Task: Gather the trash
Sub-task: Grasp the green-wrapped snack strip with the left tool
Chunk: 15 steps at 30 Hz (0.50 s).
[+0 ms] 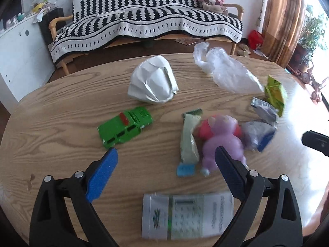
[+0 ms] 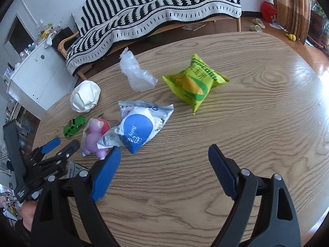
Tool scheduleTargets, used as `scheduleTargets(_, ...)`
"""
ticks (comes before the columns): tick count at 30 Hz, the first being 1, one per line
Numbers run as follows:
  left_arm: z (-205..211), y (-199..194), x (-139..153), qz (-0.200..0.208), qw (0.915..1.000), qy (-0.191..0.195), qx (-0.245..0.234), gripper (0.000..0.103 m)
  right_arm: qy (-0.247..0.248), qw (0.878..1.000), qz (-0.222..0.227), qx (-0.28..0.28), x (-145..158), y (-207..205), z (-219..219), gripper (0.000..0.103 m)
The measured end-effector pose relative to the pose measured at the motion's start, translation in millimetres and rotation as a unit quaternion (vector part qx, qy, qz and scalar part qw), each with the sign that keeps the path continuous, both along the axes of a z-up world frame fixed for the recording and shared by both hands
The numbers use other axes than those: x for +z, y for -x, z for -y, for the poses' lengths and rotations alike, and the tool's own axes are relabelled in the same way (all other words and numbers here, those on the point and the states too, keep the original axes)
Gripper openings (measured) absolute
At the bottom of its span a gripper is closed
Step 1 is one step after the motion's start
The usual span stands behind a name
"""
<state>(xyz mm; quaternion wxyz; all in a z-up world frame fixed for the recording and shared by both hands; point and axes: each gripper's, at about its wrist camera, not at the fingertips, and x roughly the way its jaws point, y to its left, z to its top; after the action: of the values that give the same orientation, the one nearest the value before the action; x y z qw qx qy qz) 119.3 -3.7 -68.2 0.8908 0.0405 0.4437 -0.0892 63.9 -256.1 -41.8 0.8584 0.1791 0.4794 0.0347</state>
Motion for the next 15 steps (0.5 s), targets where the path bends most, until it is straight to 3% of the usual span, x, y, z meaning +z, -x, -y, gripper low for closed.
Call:
scheduleTargets(5, -4.1, -16.0, -12.5, -0.010, 0.9994, 0.032, 0.004, 0.087, -0.003, 1.000, -0.004, 0.002, -3.2, -6.1, -4.0, 0.084)
scheduleTargets(10, -13.6, -22.7, -15.0, -0.028, 0.9978, 0.060, 0.008, 0.075, -0.007, 1.000, -0.008, -0.002, -7.2, -12.0, -3.9, 0.084)
scheduleTargets(15, -12.6, -21.7, -17.1, -0.024, 0.9988, 0.044, 0.000, 0.075, -0.008, 1.000, -0.010, 0.003, -9.5, -17.2, -9.5, 0.084)
